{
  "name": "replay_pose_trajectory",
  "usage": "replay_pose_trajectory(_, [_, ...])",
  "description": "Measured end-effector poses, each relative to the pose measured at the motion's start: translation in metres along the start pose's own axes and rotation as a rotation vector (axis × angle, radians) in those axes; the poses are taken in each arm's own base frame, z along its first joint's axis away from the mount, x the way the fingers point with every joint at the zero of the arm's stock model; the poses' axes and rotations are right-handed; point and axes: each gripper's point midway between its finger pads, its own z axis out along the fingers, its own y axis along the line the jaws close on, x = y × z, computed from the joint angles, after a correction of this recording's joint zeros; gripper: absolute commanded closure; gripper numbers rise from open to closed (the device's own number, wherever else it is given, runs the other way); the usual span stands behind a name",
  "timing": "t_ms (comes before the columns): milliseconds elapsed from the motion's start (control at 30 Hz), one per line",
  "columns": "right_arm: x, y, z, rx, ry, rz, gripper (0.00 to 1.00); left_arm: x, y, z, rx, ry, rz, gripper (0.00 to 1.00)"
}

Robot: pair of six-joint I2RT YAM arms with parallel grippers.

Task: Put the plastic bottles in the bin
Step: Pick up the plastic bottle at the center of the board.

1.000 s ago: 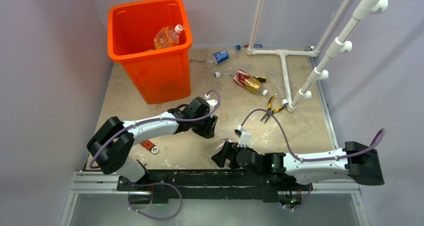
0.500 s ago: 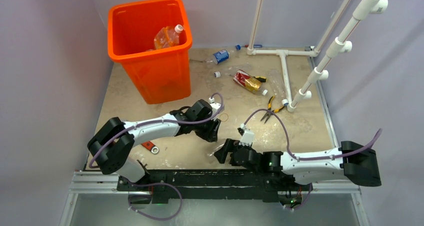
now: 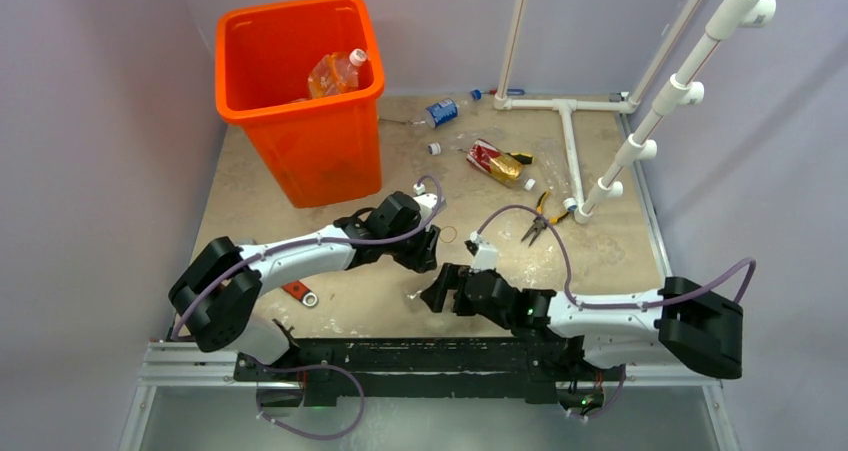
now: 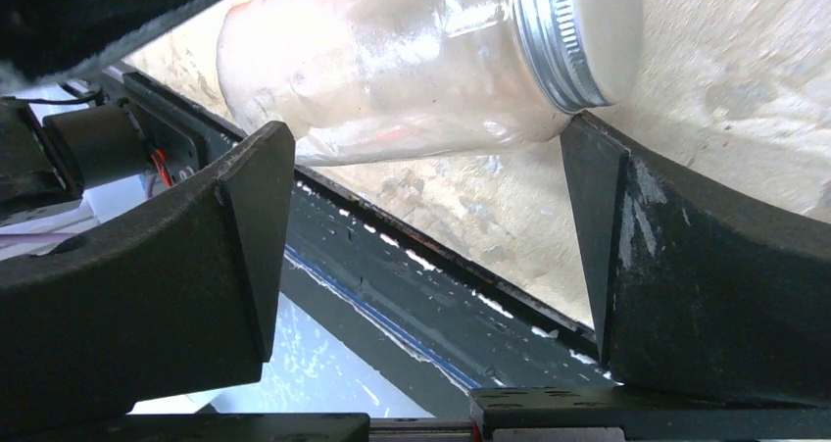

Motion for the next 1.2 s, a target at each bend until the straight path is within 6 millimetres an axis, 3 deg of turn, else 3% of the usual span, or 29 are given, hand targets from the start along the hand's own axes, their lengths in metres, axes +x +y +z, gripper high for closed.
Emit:
replay_pose_trajectory(267, [-0.022, -0.006, 0.007, 0.015, -0.018, 0.052, 0.01, -0.008, -0.007, -0.002, 0.025, -0.028, 0.006, 0.64])
replay_pose_trajectory(667, [-0.026, -0.009, 0.007, 0.022, -0.039, 0.13, 0.02, -0.005, -0.013, -0.002, 0.041, -0.016, -0.032, 0.68])
replay_pose_trajectory(967, [-0.028, -0.007, 0.007, 0.021, -0.039, 0.088, 0.01, 0.029, 0.0, -0.021, -0.02, -0.002, -0.123, 0.57])
replay_pose_trajectory(1200, [-0.032, -0.002, 0.009, 0.009, -0.046, 0.064, 0.01, 0.032, 0.003, -0.031, -0.043, -0.036, -0.185, 0.57])
